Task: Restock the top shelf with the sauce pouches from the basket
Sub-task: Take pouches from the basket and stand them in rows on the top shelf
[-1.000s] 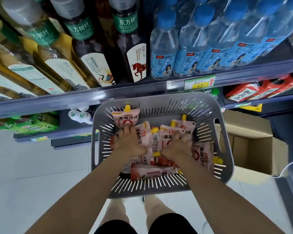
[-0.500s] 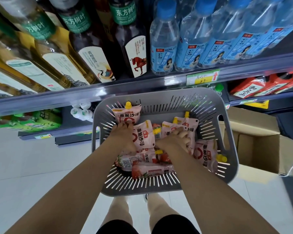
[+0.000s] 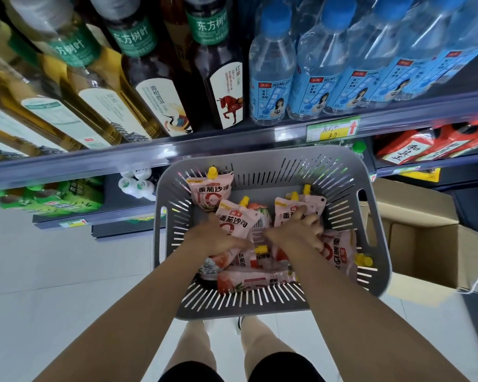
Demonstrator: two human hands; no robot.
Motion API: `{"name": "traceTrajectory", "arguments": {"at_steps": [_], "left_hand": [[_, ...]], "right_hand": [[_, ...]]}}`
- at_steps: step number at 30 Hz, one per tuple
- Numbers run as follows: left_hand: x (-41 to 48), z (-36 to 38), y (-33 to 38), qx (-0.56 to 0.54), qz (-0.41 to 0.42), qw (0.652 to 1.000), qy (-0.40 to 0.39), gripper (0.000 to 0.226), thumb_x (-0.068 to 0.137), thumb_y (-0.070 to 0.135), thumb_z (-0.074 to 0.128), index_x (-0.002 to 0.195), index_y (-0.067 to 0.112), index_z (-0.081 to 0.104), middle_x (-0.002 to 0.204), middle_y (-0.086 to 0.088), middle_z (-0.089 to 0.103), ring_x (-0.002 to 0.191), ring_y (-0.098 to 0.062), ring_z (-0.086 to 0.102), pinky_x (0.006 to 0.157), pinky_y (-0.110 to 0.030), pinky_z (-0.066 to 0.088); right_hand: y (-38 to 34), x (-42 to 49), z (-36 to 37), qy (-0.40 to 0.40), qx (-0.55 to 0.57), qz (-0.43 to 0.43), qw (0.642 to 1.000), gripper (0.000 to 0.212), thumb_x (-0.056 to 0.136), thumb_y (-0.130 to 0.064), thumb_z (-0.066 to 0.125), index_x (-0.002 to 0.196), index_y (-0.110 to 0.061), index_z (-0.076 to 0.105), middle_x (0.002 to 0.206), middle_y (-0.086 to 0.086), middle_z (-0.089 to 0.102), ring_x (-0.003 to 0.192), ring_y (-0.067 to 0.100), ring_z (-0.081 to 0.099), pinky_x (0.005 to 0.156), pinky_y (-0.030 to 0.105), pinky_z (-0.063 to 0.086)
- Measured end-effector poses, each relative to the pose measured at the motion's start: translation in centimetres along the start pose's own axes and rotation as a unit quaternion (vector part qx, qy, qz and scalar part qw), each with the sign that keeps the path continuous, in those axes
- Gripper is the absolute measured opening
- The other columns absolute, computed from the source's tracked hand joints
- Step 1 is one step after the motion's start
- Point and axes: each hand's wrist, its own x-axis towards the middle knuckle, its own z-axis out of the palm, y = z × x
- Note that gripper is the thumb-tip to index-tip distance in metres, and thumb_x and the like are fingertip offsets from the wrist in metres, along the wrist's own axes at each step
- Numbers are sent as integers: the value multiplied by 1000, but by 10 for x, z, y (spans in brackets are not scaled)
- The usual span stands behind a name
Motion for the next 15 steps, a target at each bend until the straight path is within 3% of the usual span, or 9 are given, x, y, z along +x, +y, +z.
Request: {"name": "traceTrajectory", "arguments": {"at_steps": [3, 9, 11, 15], "left_hand": [[6, 3, 1, 31, 20, 998, 49, 127, 52, 72, 77, 147, 9, 20, 144, -11, 31, 133, -29, 32, 107, -38, 34], [6, -2, 1, 85, 25, 996, 30, 140, 52, 55, 86, 150, 5, 1, 150, -14, 21, 137, -33, 26, 111, -45, 32], [3, -3, 2, 76, 31, 996, 43, 134, 54, 51, 86, 150, 6, 3, 149, -14, 22, 136, -32, 29, 109, -45, 35], [-17, -16, 8, 118, 92, 977, 151, 122, 55, 55, 83, 144, 8, 15, 140, -12, 31, 130, -30, 34, 101, -47, 42]], "right_hand": [[-5, -1, 10, 21, -6, 1, 1000, 112, 75, -59, 66, 151, -18, -4, 153, 14, 3, 137, 42, 15, 98, 63, 37], [-2, -6, 2, 6, -22, 2, 1000, 108, 73, -58, 68, 151, -19, 4, 152, 17, 9, 136, 38, 18, 101, 59, 35], [2, -12, -8, 21, -9, 31, 999, 109, 70, -63, 68, 149, -16, 9, 147, 20, 16, 134, 38, 20, 101, 54, 34], [11, -32, -35, 52, 45, 47, 997, 107, 75, -58, 65, 149, -11, 5, 146, 26, 16, 135, 40, 17, 104, 53, 31]]}}
